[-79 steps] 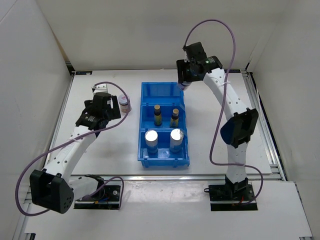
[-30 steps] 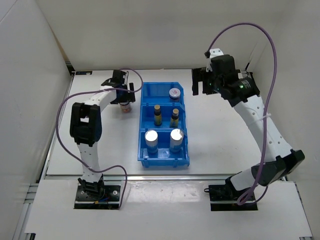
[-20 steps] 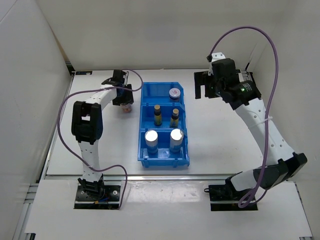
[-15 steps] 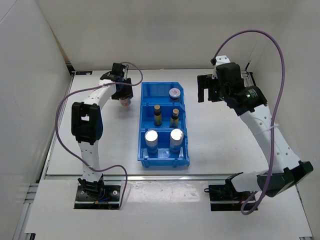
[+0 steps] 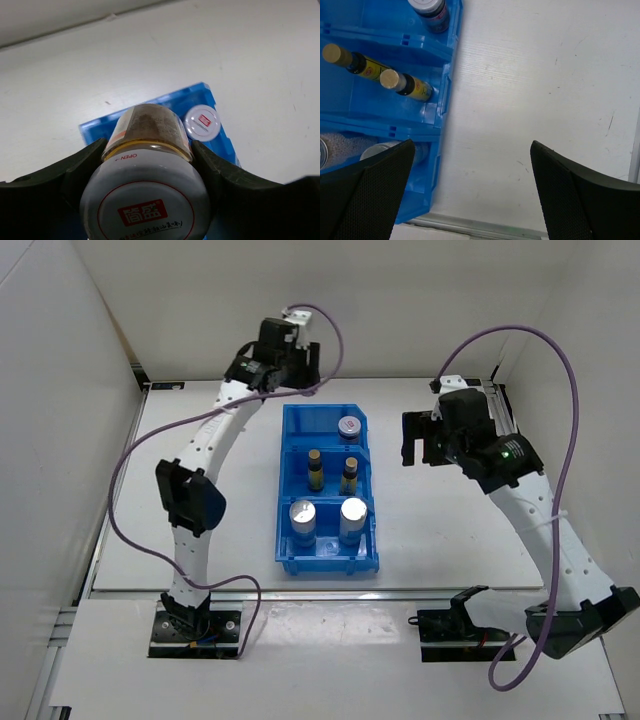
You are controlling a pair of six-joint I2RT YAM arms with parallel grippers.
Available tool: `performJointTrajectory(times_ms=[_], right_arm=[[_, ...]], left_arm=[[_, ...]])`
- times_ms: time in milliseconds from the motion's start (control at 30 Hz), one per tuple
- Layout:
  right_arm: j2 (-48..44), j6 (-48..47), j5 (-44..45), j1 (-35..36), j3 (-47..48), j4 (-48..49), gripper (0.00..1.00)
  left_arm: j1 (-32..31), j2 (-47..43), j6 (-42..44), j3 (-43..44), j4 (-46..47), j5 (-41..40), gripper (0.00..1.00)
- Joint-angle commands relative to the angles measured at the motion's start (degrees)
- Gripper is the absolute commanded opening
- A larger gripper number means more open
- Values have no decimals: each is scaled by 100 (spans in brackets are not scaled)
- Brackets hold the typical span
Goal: Organize the condiment bottles
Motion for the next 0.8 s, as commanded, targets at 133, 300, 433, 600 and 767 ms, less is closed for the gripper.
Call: performJointTrajectory(times_ms=[133, 300, 433, 600, 767], right_arm=[[-636, 190, -156, 9, -367, -101, 99], [-838, 190, -103, 9, -491, -373, 99], [-970, 137, -103, 9, -543, -426, 99], [-971, 137, -103, 9, -543, -479, 99], [-1024, 137, -103, 9, -543, -479, 100]], left_arm=[[-203, 793, 46, 68, -29, 148, 29], [-256, 1180, -61, 15, -29, -35, 36], [-256, 1330, -61, -37, -29, -176, 42], [-256, 1383, -113, -213, 24, -238, 65], [-256, 1252, -113, -266, 24, -238, 85]])
